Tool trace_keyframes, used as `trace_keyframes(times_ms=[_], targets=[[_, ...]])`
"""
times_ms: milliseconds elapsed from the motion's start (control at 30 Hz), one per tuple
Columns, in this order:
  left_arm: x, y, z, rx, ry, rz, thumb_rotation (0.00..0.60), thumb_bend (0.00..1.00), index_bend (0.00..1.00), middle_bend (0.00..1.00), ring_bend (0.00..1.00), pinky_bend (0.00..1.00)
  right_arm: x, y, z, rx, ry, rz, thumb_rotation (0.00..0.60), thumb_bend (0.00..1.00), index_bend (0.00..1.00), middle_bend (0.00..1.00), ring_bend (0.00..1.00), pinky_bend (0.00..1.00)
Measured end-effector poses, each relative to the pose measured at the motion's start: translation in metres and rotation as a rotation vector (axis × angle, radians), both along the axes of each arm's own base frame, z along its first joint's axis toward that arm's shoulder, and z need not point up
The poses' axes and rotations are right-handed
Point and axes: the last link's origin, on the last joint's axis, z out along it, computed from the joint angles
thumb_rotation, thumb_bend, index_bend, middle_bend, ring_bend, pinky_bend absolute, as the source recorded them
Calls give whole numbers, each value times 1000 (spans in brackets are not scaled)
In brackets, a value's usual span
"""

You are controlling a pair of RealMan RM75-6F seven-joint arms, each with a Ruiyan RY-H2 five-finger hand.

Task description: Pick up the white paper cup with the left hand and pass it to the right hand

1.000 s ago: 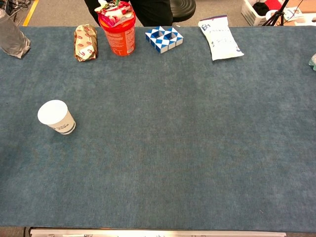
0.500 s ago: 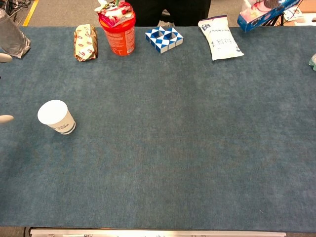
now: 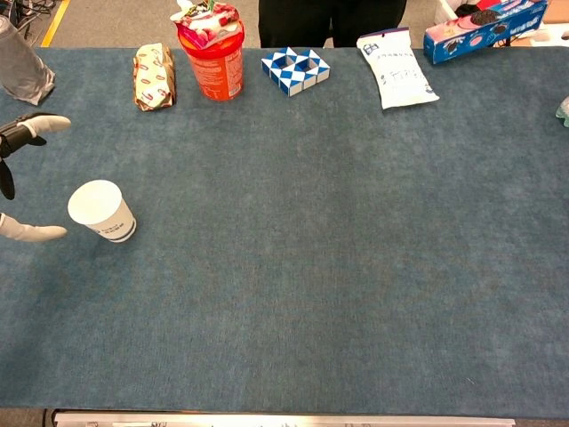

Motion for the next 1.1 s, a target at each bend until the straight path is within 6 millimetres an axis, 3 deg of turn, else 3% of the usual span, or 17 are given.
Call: trace_keyframes(times_ms=[533, 867, 1100], targets=[[9, 18, -38, -72, -2, -17, 529, 23, 0, 0, 74, 459, -9, 1, 0, -5, -12, -14, 600, 0, 142, 200, 261, 571], [7, 22, -43, -69, 65, -27, 529, 23, 0, 0, 14, 406, -14, 2, -6, 13, -21, -20, 600, 0, 142, 200, 261, 571], [4, 26, -43, -70, 104, -13, 533, 23, 0, 0, 0, 276, -12, 2, -8, 19, -22, -16, 600, 0, 142, 201, 261, 571]])
